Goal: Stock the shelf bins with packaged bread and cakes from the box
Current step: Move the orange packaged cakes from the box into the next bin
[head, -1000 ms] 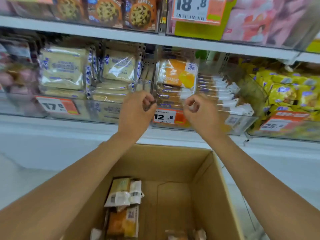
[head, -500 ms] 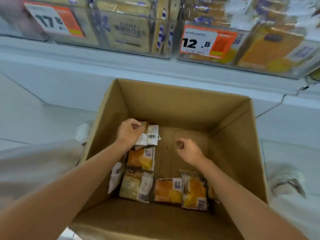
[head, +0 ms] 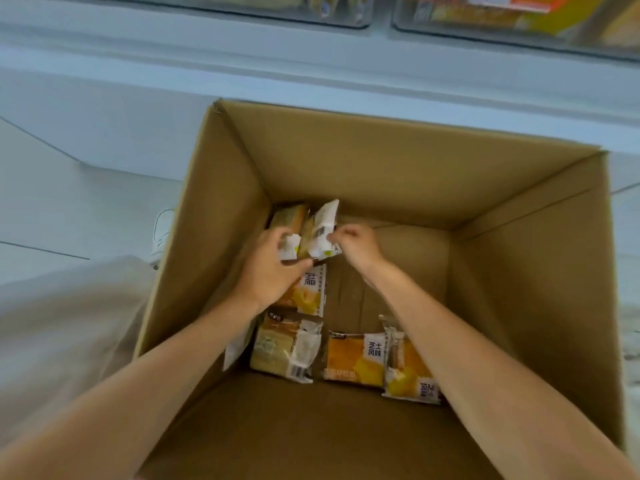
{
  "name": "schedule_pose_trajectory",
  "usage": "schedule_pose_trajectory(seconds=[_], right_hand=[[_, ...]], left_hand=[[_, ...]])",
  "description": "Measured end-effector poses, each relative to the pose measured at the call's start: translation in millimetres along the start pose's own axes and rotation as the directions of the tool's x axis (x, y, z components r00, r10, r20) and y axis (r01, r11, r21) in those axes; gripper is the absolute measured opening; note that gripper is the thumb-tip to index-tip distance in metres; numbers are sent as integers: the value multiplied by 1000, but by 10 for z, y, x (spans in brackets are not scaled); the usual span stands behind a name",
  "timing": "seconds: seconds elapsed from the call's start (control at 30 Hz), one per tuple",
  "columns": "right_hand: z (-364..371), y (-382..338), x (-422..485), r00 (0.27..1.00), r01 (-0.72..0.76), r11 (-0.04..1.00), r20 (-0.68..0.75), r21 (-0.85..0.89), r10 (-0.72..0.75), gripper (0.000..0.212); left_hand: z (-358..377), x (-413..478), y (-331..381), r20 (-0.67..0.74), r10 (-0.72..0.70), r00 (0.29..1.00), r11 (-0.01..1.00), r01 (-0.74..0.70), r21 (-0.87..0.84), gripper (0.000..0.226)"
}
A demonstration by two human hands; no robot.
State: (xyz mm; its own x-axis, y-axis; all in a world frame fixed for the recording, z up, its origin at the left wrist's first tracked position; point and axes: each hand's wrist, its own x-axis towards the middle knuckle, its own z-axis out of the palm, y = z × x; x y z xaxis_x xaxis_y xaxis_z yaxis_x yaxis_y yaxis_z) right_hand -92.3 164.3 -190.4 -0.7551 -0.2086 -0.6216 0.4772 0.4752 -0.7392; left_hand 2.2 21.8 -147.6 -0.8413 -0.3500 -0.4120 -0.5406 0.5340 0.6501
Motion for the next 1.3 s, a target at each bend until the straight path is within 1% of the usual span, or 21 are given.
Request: schedule_pose_trajectory(seconds=[0.07, 0.1, 0.17, 0.2, 0.23, 0.3, 0.33, 0.37, 0.47, 0.57, 0.67, 0.73, 0.83, 0.93, 1.0, 1.07, 1.13, 1.2, 1.23, 1.27, 1.3], right_hand=[[-218, -278, -198, 992, 123, 992, -32, -4, -124, 16], [-333, -411, -319, 989, 147, 989, -19, 28, -147, 20], [-588, -618, -527, 984, 164, 981, 54, 106, -171, 26], [-709, -691, -609, 978, 174, 976, 94, 132, -187, 28], [-818, -738, -666, 970, 169, 971, 145, 166, -194, 28], [-940, -725, -736, 951, 84, 972, 274, 218, -143, 19], [-946, -679, -756, 946, 33, 979, 310, 201, -96, 21], [-938, -615, -763, 954, 21, 991, 295, 132, -59, 26], [-967, -289, -669, 993, 98, 967, 88, -235, -79, 36], [-1052, 101, -574, 1000, 13, 928, 9, -373, -11, 41], [-926, 389, -428, 997, -66, 915, 9, -399, 75, 43], [-788, 498, -278, 999, -38, 902, -7, -430, 39, 43], [-611, 639, 128, 993, 115, 751, 72, -650, -90, 67], [-451, 637, 429, 972, 221, 544, 227, -809, -57, 97], [-374, 647, 476, 963, 256, 415, 268, -873, -30, 90], [-413, 680, 450, 955, 272, 365, 295, -891, 9, 53], [-573, 660, 344, 962, 206, 453, 264, -867, 67, 24], [-757, 542, 191, 978, 96, 723, 198, -684, 57, 29], [-819, 452, 60, 984, 43, 883, 174, -468, 44, 34], [-847, 366, -78, 982, -15, 981, 181, -195, 51, 37], [-828, 293, -207, 975, -66, 997, 213, 31, 58, 39]], left_hand=[[129, -33, 138, 99, 66, 993, 994, -74, 78, 92], [199, -25, 220, 113, 68, 991, 996, -74, 50, 91], [276, 13, 416, 75, 33, 997, 986, -20, -163, 48], [272, 25, 516, 88, -15, 996, 960, 39, -278, 25], [248, 37, 615, 146, -47, 988, 914, 102, -394, 14], [199, 41, 766, 389, -93, 917, 756, 319, -571, 15], [183, 2, 785, 471, -128, 873, 691, 419, -589, 20], [169, -23, 767, 464, -205, 862, 675, 467, -571, 25], [122, -73, 435, 155, -426, 891, 785, 449, -426, 37], [67, -84, 117, 100, -442, 892, 781, 437, -447, 33], [65, -46, 90, 63, -417, 907, 774, 391, -497, 28], [81, -16, 93, 63, -399, 915, 775, 373, -510, 24], [79, -17, 33, 87, -387, 918, 787, 378, -487, 22], [73, -44, -15, 92, -412, 907, 791, 405, -458, 22], [76, -63, -47, 103, -435, 895, 777, 430, -459, 19], [83, -87, -83, 109, -454, 884, 760, 448, -470, 15], [96, -91, -114, 109, -460, 881, 765, 456, -456, 14], [105, -104, -115, 144, -449, 882, 776, 465, -426, 21], [112, -128, -94, 192, -439, 878, 772, 478, -420, 30], [111, -157, -61, 252, -420, 872, 766, 489, -416, 42], [113, -185, -24, 319, -404, 857, 756, 509, -411, 59]])
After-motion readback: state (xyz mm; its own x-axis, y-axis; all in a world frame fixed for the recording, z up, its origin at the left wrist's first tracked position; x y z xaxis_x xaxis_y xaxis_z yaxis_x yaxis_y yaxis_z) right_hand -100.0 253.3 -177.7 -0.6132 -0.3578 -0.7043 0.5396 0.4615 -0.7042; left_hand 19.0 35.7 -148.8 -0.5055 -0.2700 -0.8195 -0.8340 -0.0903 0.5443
